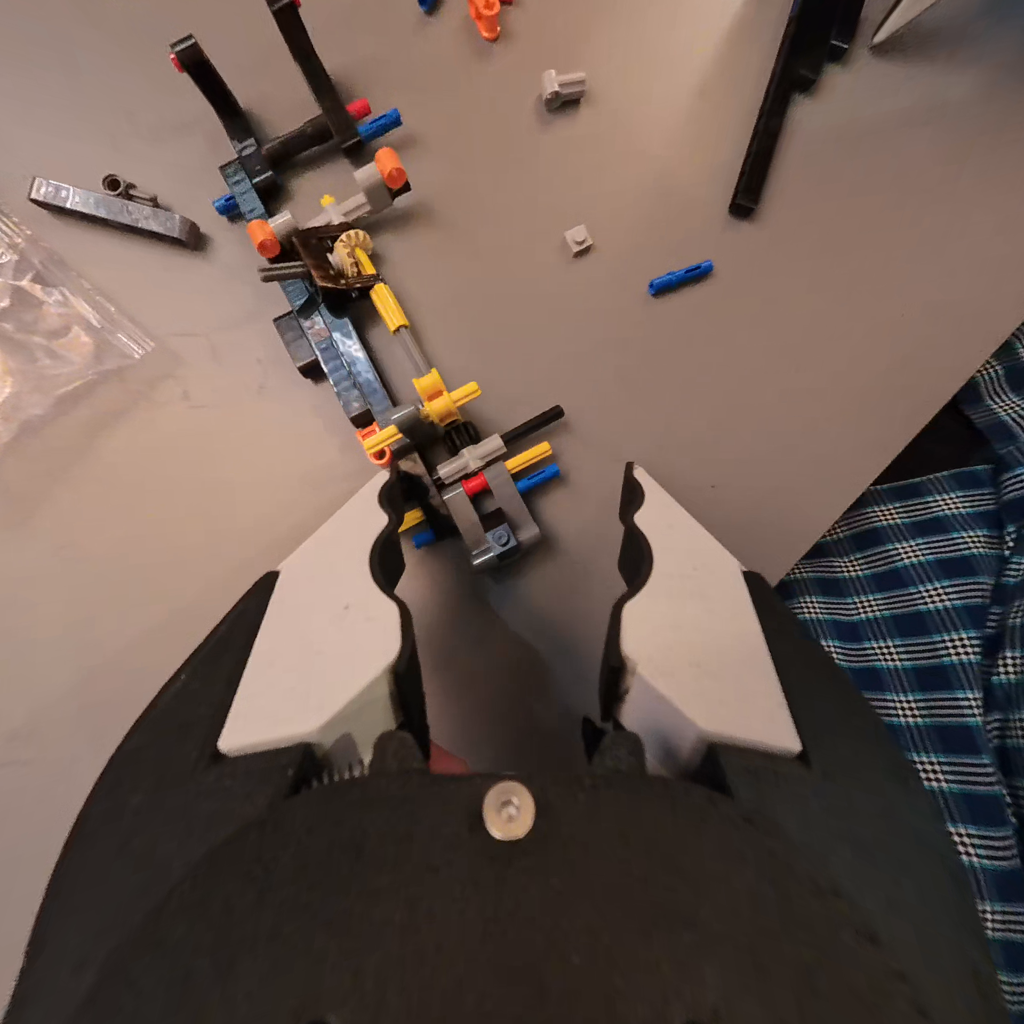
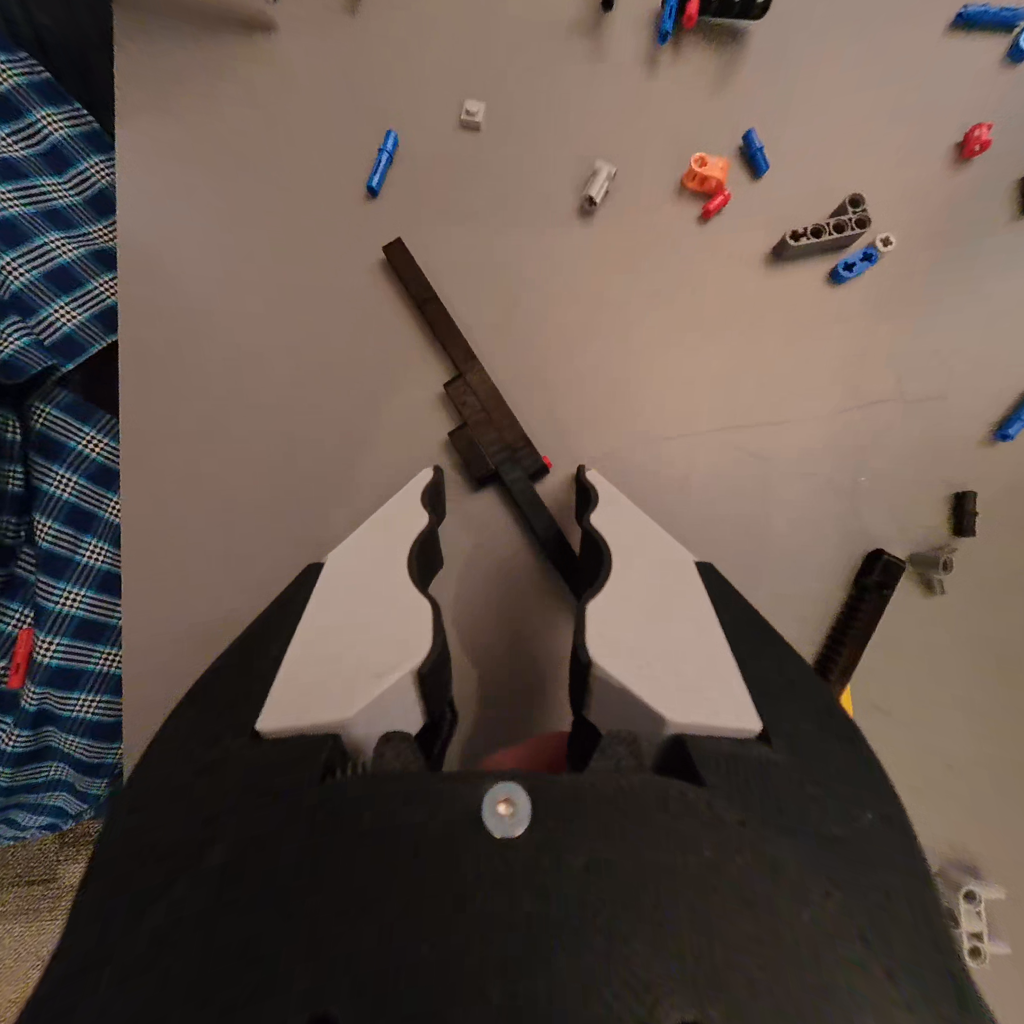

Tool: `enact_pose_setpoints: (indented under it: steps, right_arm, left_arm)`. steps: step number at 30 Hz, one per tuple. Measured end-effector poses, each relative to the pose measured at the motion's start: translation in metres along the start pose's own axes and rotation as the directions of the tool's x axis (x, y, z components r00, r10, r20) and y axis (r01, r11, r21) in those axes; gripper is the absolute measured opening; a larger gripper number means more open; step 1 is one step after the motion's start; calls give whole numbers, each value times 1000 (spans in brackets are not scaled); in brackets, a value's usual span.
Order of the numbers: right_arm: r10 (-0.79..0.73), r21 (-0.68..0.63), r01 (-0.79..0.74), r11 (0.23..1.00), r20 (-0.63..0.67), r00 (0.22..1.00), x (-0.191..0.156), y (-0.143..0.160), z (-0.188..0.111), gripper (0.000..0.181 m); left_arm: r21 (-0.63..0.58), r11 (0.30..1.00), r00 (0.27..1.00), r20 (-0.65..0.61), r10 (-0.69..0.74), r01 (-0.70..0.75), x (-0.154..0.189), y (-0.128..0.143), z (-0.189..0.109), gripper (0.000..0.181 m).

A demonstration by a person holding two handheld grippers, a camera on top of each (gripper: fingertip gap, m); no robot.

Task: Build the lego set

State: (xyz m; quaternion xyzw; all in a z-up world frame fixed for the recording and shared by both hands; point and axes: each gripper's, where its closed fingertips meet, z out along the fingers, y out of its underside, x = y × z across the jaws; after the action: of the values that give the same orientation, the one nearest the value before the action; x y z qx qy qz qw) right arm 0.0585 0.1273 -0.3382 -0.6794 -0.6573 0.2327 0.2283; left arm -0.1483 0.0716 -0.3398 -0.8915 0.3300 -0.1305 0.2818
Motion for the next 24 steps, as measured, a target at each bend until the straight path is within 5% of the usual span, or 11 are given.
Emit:
enact_pose_setpoints:
  steps: [1, 8, 24]
  right_arm:
    - [-7, 1, 7, 1000, -6, 1000, 1, 0, 0, 44]
    - [-28, 9, 29, 1000, -15, 999, 4, -3, 3, 29]
    - [-7, 56, 9, 998, -46, 999, 1, -9, 6, 27]
  left_arm:
    - [6, 1000, 1000, 3, -6, 6, -1, 0, -1, 77]
    - [25, 999, 999, -2, -41, 41, -6, -1, -2, 77]
    - [38, 999, 998, -52, -21, 23, 17, -6, 3, 75]
